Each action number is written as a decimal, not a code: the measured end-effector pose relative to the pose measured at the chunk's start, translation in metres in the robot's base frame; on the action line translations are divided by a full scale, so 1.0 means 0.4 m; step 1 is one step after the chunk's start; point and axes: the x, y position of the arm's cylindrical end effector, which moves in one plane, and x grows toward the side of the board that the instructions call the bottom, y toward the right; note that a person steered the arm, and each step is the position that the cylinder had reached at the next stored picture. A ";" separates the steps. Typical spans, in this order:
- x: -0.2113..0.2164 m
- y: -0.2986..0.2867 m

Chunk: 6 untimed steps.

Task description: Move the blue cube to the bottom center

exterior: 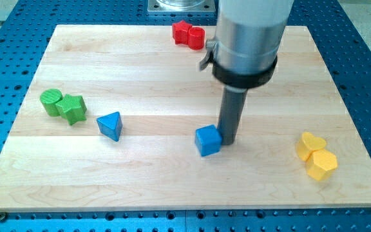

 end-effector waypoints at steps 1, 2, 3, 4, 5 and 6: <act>0.116 -0.103; -0.009 -0.095; -0.051 -0.190; 0.085 -0.208; 0.110 -0.293; 0.172 -0.586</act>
